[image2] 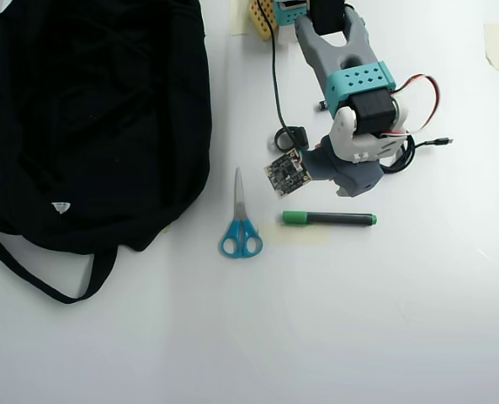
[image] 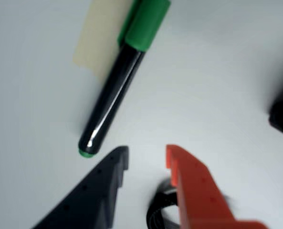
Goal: Put the green marker into the black bag
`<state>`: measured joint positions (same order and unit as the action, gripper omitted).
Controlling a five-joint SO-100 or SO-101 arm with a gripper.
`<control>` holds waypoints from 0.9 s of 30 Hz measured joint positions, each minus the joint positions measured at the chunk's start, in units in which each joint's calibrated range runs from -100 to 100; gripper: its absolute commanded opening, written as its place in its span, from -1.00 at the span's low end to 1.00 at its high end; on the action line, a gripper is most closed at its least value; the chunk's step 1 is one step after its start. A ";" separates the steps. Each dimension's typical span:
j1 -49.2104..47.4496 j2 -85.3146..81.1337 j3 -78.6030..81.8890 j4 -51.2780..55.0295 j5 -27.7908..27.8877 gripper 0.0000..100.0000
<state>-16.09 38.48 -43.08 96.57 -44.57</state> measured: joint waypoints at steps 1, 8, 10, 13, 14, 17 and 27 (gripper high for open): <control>0.07 0.33 0.00 0.00 -0.44 -0.78; 2.50 3.24 -2.04 -0.26 -1.42 -0.78; 3.01 4.48 -3.85 -0.34 -1.51 -0.78; 3.60 6.39 -5.97 -0.34 -1.71 -0.78; 3.67 6.72 -6.37 -0.34 -1.81 -0.78; 3.60 6.81 -6.68 -0.34 -2.10 -0.77; 2.57 6.89 -7.86 -0.34 -2.15 -0.67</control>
<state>-13.52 45.37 -50.94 96.22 -46.72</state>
